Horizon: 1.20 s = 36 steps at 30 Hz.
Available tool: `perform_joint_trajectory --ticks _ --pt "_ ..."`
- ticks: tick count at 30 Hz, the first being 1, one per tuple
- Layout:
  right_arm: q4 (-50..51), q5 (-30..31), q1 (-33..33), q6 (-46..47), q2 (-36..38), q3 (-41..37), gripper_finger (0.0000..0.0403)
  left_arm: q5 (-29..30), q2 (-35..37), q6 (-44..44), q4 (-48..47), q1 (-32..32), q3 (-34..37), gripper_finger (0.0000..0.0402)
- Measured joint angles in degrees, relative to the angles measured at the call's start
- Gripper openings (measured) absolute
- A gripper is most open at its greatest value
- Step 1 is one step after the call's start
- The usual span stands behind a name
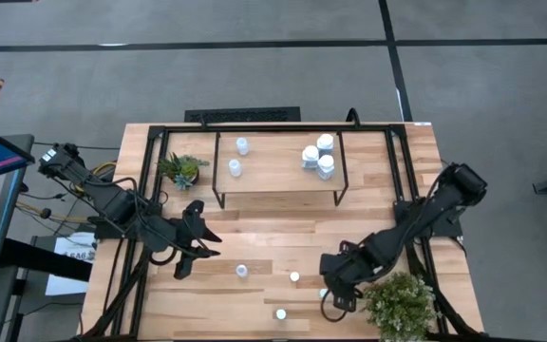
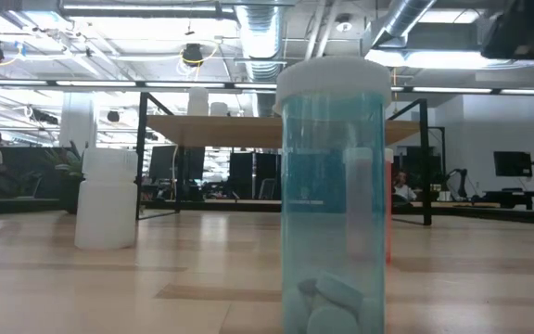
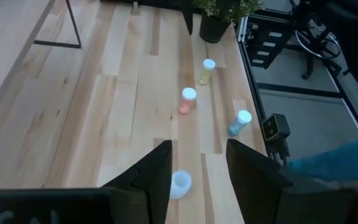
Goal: Pick and place medicine bottles onto shelf by color
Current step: Put the transparent pill bottle on the shelf aligned with the other transparent pill bottles
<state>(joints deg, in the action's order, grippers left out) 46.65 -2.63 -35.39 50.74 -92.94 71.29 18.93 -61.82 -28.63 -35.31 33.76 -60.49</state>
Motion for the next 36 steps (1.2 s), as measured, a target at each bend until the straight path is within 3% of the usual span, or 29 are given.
perform_joint_trajectory --ticks 9,16,30,36 --pt "-0.2 -2.3 -0.4 -5.5 -6.6 6.4 0.0269 1.4 -0.1 0.3 0.0 0.0 0.0 0.0137" --pt "1.4 -1.6 0.7 -6.2 -6.8 8.0 0.0269 -2.7 -3.1 0.4 -0.5 0.6 0.0 0.0145" --pt "5.1 -0.7 0.7 -5.1 -6.7 8.0 0.0269 -6.7 -21.9 3.3 0.3 1.0 0.0 0.0277" --pt "5.4 -0.7 0.7 -5.1 -6.7 8.0 0.0269 -4.9 -29.4 4.1 0.5 0.8 0.0 0.0294"
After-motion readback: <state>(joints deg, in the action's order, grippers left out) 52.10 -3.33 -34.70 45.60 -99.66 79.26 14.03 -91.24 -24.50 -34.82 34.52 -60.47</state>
